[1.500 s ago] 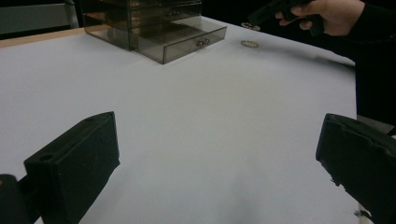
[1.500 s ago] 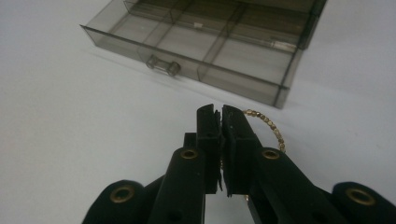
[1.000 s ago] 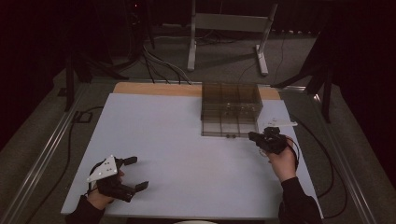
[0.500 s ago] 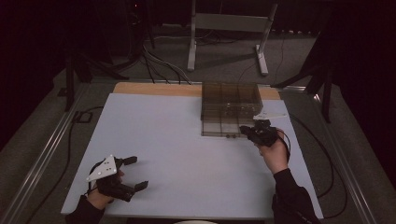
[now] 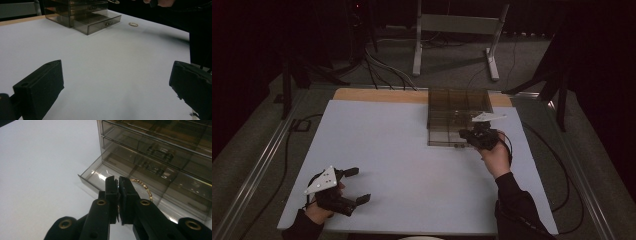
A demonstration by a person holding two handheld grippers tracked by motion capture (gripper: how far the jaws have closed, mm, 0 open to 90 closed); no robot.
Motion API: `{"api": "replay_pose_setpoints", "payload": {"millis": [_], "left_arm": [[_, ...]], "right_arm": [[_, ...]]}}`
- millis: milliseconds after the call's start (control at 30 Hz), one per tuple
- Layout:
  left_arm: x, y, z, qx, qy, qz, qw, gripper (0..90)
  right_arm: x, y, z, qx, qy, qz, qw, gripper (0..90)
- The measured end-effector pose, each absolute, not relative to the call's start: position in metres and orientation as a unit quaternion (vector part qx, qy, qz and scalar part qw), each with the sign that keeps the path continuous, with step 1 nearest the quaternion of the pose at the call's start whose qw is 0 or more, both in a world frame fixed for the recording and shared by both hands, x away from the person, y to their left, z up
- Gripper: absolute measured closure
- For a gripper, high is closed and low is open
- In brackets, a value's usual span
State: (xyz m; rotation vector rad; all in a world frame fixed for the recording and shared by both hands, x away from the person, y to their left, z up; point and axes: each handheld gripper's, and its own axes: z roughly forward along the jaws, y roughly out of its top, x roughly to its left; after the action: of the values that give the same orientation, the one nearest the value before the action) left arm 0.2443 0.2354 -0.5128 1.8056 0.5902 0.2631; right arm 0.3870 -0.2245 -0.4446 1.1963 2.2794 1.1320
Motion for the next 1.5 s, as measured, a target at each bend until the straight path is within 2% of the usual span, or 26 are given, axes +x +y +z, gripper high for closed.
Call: {"api": "replay_pose_setpoints", "payload": {"millis": [1500], "left_arm": [[0.244,0.238,-0.512,0.768,0.254,0.111,0.578,0.5]], "right_arm": [[0.433,-0.154,-0.473,0.39,0.828,0.379,0.135,86.3]]}}
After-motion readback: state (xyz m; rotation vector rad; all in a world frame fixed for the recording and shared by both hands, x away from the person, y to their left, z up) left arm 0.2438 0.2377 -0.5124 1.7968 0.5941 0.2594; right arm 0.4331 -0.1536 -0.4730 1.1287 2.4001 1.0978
